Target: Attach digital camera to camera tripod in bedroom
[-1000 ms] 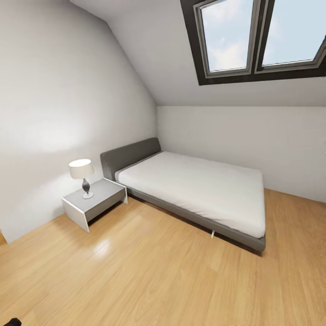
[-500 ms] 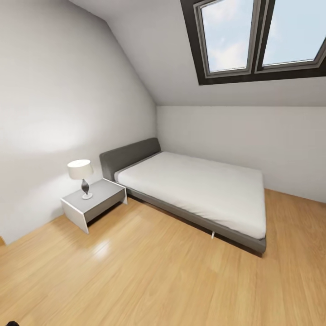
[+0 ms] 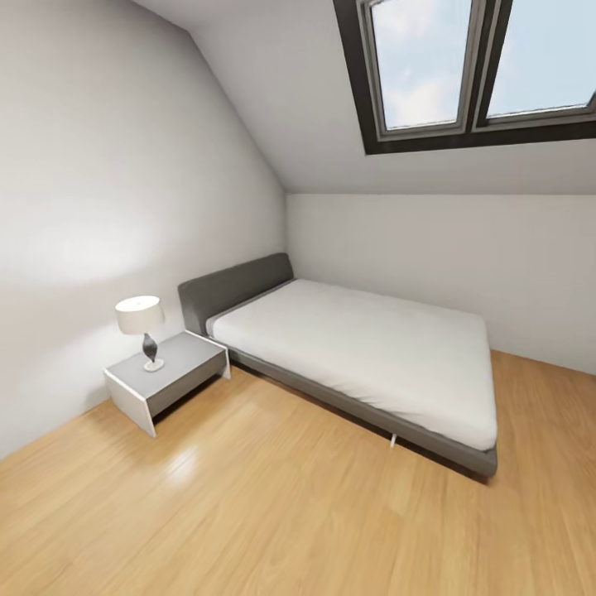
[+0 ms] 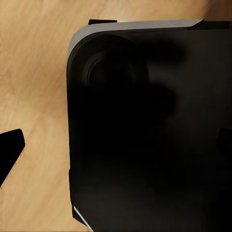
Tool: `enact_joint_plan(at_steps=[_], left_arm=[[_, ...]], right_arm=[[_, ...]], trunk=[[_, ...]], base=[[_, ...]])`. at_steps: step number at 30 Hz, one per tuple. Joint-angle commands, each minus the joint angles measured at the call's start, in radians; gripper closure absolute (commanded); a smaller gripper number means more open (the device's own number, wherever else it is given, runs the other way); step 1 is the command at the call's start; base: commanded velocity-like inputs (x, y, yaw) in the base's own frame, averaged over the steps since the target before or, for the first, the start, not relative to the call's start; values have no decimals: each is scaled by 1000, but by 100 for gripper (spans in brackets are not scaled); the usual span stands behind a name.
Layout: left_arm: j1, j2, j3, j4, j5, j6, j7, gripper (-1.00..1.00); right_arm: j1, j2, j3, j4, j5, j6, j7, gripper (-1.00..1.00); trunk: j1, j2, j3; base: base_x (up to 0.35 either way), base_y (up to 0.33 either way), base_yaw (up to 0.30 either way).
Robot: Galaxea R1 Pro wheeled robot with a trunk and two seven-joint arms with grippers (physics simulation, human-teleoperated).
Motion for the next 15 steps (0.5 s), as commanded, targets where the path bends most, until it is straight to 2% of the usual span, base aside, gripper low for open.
enact_joint_plan(at_steps=[1, 15], left_arm=[[0, 0, 1, -1, 1, -1, 0, -100], [0, 0, 1, -2, 1, -1, 0, -100]], right_arm=[[0, 0, 0, 0, 0, -2, -1, -100], [0, 0, 2, 0, -3, 0, -1, -100]], trunk=[[0, 0, -1], [0, 0, -1]], base=[[222, 0, 0], [223, 0, 0]])
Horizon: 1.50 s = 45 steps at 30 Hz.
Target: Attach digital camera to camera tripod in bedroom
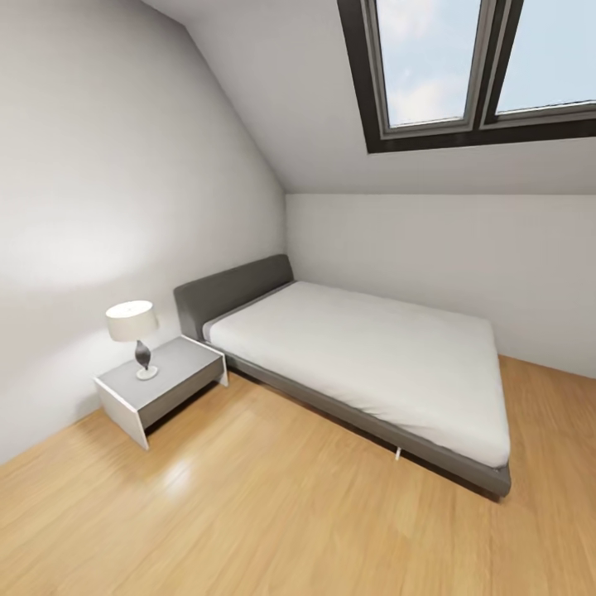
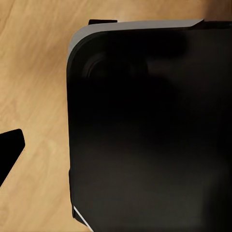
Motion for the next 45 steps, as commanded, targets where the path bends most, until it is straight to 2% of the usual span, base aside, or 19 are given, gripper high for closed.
enact_joint_plan(at_steps=[1, 45], left_arm=[[0, 0, 1, -1, 1, -1, 0, -100], [0, 0, 1, -1, 1, 0, 0, -100]], right_arm=[[0, 0, 1, 0, 0, -3, -1, -100], [0, 0, 1, 1, 0, -4, -1, -100]], trunk=[[0, 0, -1], [0, 0, -1]], base=[[223, 0, 0], [223, 0, 0]])
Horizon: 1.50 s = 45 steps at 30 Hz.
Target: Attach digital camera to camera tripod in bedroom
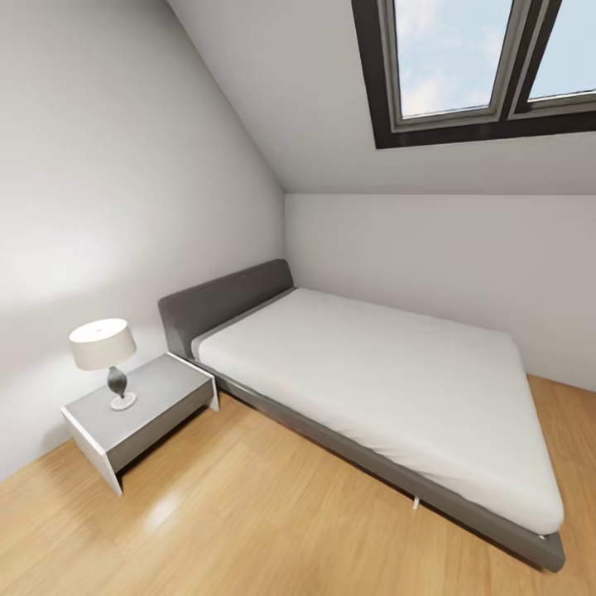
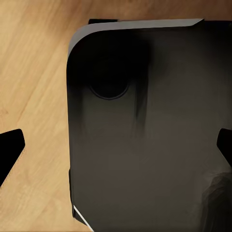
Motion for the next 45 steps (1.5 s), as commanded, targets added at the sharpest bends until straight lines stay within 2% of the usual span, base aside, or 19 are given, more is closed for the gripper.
enact_joint_plan(at_steps=[1, 45], left_arm=[[0, 0, 1, -1, 1, -1, 0, -100], [0, 0, 1, -2, 1, -3, 0, -100]], right_arm=[[0, 0, 1, 0, 0, -3, -1, -100], [0, 3, 1, 0, 2, -4, -2, -100]], trunk=[[0, 0, -1], [0, 0, -1]], base=[[223, 0, 0], [215, 0, 0]])
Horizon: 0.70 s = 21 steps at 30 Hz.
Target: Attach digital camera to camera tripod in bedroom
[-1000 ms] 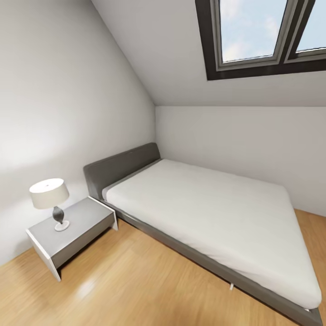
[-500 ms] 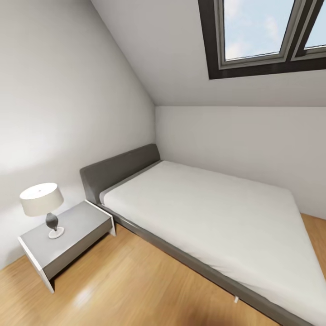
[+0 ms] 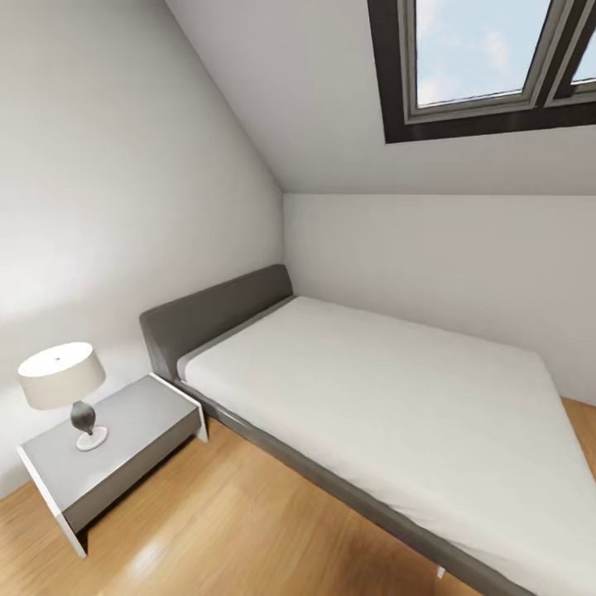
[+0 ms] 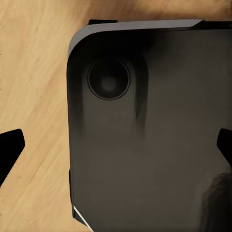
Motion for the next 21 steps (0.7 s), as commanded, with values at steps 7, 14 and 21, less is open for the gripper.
enact_joint_plan(at_steps=[7, 14, 21], left_arm=[[0, 0, 1, -1, 1, -1, 0, -100], [0, 1, 1, -2, 1, -1, 0, -100], [0, 1, 1, -2, 1, -1, 0, -100]], right_arm=[[0, 0, 1, 0, 0, -3, -1, -100], [0, 1, 1, 0, 0, -2, -1, -100], [0, 4, 1, 0, 0, -2, -1, -100]], trunk=[[0, 0, -1], [0, 0, -1], [0, 0, -1]], base=[[199, 0, 0], [199, 0, 0], [163, 0, 0]])
